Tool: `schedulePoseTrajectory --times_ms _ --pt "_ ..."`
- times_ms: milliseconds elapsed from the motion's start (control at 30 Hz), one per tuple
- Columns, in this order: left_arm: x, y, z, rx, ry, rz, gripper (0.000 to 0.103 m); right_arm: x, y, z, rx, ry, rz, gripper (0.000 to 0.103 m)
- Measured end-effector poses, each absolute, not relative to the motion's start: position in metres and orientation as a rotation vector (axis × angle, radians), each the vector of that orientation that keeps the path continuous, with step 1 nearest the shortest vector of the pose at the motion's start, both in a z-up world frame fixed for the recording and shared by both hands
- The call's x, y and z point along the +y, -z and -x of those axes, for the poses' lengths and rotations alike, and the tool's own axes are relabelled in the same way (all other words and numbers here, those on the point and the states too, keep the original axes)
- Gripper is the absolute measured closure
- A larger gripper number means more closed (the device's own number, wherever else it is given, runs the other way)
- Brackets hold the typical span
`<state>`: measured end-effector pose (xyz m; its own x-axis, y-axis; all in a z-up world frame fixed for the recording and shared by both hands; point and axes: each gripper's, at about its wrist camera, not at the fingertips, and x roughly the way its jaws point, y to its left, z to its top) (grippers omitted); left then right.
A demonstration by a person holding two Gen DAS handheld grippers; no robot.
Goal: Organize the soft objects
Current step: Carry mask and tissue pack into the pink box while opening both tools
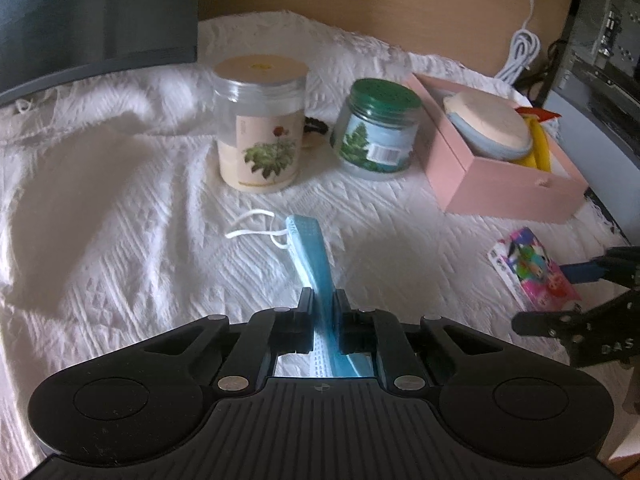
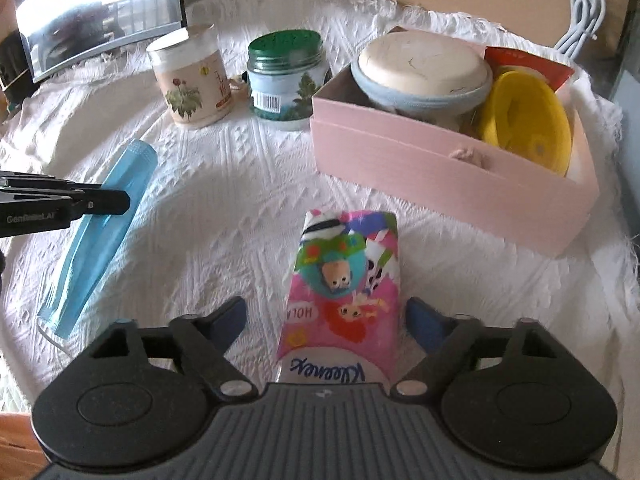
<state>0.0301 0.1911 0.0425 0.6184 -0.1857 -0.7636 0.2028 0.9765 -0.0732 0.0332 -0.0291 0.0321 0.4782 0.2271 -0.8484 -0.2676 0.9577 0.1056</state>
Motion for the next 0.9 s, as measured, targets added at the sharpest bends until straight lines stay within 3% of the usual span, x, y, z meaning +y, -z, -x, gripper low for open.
schedulePoseTrajectory --times_ms 33,100,367,567,733,900 --pt "0.190 -0.041 -0.028 0.884 0.232 -0.022 0.091 -0.028 -0.032 -0.032 1.031 -0.301 0.052 0.039" --pt "0.185 -0.039 -0.026 0.897 0.257 -0.030 0.091 -0.028 -0.034 -0.029 1.025 -0.288 0.074 0.049" --pt "0.148 -0.057 -0.015 0.876 0.426 -0.068 0.091 -0.060 -0.073 -0.011 0.991 -0.271 -0.025 0.054" --pt "0.112 -0.159 -0.043 0.587 0.605 -0.058 0.091 -0.106 -0.192 -0.022 0.667 -0.171 -0.059 0.054" --pt "0.079 -0.227 -0.103 0.385 0.687 0.041 0.091 -0.124 -0.237 -0.042 0.515 -0.020 -0.006 0.053" --pt "0.043 -0.198 -0.179 0.432 0.682 0.260 0.090 -0.138 -0.221 -0.050 0.561 0.021 -0.053 0.053"
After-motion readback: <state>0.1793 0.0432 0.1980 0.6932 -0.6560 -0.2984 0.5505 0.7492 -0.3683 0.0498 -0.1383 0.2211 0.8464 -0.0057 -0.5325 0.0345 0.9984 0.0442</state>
